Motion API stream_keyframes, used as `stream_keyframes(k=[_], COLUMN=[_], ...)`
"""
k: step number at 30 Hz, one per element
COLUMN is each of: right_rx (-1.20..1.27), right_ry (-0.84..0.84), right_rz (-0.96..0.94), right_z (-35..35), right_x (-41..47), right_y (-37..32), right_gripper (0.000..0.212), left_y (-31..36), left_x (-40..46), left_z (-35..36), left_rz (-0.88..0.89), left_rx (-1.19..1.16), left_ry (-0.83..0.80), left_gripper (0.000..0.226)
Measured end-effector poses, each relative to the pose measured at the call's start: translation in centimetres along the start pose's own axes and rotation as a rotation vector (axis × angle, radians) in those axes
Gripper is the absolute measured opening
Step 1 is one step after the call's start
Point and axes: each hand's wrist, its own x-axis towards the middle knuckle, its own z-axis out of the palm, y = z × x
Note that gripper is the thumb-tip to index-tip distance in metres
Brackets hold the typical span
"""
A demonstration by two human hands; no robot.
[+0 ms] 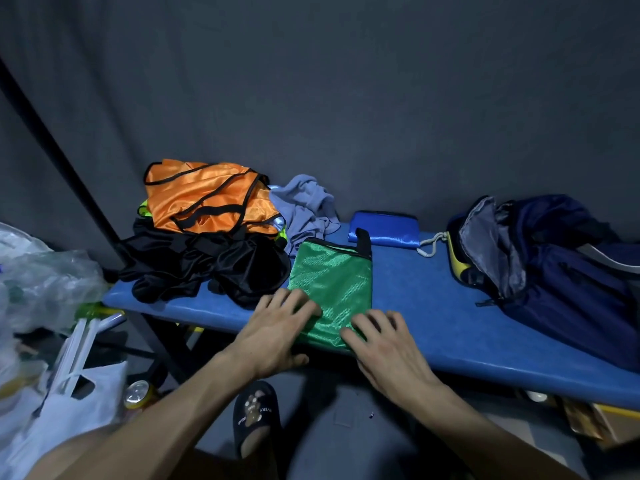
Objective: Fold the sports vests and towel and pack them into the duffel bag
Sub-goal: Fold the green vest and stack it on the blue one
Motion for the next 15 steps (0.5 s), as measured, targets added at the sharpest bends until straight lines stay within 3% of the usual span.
stream_keyframes(k=[4,12,15], right_rx=[0.043,0.751,0.909], right_ry=[0.079,0.245,0.332], right_rz=[-0.006,0.307,0.439], right_z=[0.3,-3.4,-5.8], right_x=[0.5,3.9,4.9], right_y=[0.6,2.5,4.0], right_gripper=[0.020,0.011,0.006], left_y=[0.1,-0.1,0.4], left_x=[0.3,0.9,1.1], left_z=[0.4,-0.9,-3.7], left_rz=[-0.016,-0.090,-0.117], left_rx=[0.018,-0.098,-0.350], left_ry=[0.065,0.248,0.349], left_gripper=[0.067,0.032,0.013])
